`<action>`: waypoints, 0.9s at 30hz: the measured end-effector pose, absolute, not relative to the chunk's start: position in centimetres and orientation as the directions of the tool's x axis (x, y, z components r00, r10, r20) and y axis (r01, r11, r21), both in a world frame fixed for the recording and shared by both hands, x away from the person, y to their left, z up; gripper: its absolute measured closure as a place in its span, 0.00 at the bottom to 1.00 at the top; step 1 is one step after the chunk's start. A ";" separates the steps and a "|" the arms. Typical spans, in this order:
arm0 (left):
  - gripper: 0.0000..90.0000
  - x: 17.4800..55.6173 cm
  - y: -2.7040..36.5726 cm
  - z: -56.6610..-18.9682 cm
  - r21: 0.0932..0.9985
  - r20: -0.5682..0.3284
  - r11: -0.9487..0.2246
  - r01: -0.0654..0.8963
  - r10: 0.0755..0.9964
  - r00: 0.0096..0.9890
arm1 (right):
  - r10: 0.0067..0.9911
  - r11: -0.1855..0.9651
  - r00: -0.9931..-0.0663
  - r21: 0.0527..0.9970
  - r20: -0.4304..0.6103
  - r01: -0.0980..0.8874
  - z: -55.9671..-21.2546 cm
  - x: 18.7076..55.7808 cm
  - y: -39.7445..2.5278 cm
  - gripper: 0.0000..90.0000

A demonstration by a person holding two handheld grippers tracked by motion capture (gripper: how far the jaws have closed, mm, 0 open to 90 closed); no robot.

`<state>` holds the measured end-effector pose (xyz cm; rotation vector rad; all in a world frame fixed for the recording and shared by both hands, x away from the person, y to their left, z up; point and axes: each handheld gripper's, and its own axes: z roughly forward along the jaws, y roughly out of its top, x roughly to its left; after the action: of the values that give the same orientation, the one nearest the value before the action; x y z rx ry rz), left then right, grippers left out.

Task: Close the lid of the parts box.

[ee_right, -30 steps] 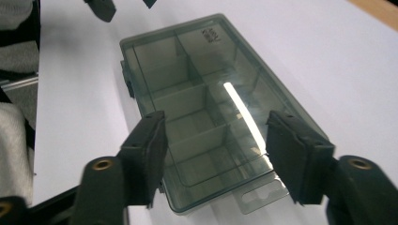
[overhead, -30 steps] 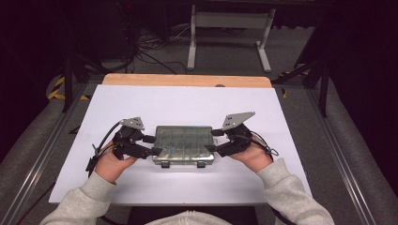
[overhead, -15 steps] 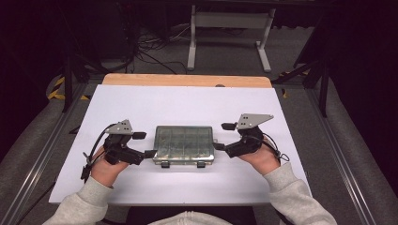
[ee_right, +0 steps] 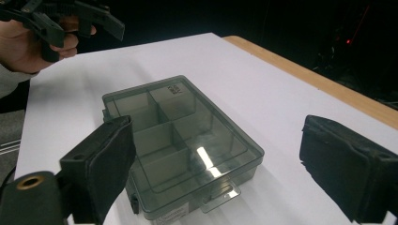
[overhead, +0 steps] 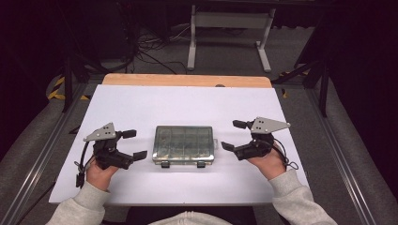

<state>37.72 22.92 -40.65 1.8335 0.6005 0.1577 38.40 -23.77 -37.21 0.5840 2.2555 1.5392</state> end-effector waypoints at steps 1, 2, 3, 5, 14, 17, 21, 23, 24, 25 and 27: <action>0.00 37.7 23.1 -40.7 0.921 -0.186 -0.220 0.321 0.476 0.860 | 0.520 0.320 -0.852 0.939 -0.059 0.129 -37.3 38.3 -23.9 0.10; 0.00 37.6 23.2 -40.8 0.925 -0.194 -0.200 0.322 0.479 0.856 | 0.521 0.311 -0.851 0.943 -0.063 0.120 -37.4 38.2 -24.0 0.09; 0.00 37.5 23.4 -40.9 0.929 -0.188 -0.197 0.315 0.480 0.857 | 0.523 0.304 -0.849 0.946 -0.066 0.114 -37.5 38.1 -24.2 0.08; 0.02 37.4 23.6 -41.2 0.934 -0.171 -0.193 0.301 0.497 0.851 | 0.529 0.289 -0.846 0.951 -0.065 0.107 -37.8 38.0 -24.5 0.07; 0.00 36.9 24.2 -42.6 0.962 -0.134 -0.136 0.236 0.519 0.844 | 0.558 0.229 -0.829 0.968 -0.042 0.105 -39.4 37.5 -25.7 0.04; 0.00 36.7 24.4 -42.9 0.969 -0.123 -0.122 0.216 0.521 0.844 | 0.564 0.216 -0.824 0.972 -0.042 0.098 -39.9 37.4 -26.1 0.04; 0.00 36.7 24.5 -43.5 0.970 -0.118 -0.122 0.208 0.511 0.852 | 0.568 0.200 -0.822 0.976 -0.047 0.082 -40.3 37.2 -26.7 0.04; 0.00 36.6 24.5 -43.7 0.971 -0.122 -0.115 0.208 0.511 0.851 | 0.571 0.201 -0.819 0.976 -0.051 0.080 -40.6 37.1 -26.9 0.04; 0.00 36.6 24.5 -43.7 0.970 -0.123 -0.119 0.212 0.514 0.849 | 0.573 0.199 -0.818 0.977 -0.051 0.079 -40.8 37.0 -27.0 0.04; 0.00 36.6 24.5 -43.8 0.972 -0.117 -0.116 0.205 0.517 0.848 | 0.577 0.200 -0.815 0.977 -0.053 0.078 -41.0 37.0 -27.2 0.04; 0.00 36.4 24.5 -44.0 0.975 -0.105 -0.117 0.192 0.518 0.849 | 0.582 0.196 -0.811 0.978 -0.054 0.076 -41.4 36.9 -27.5 0.03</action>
<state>36.44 24.51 -44.03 1.6919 0.5546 0.3031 36.88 -27.50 -41.42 0.6146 2.0629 1.6497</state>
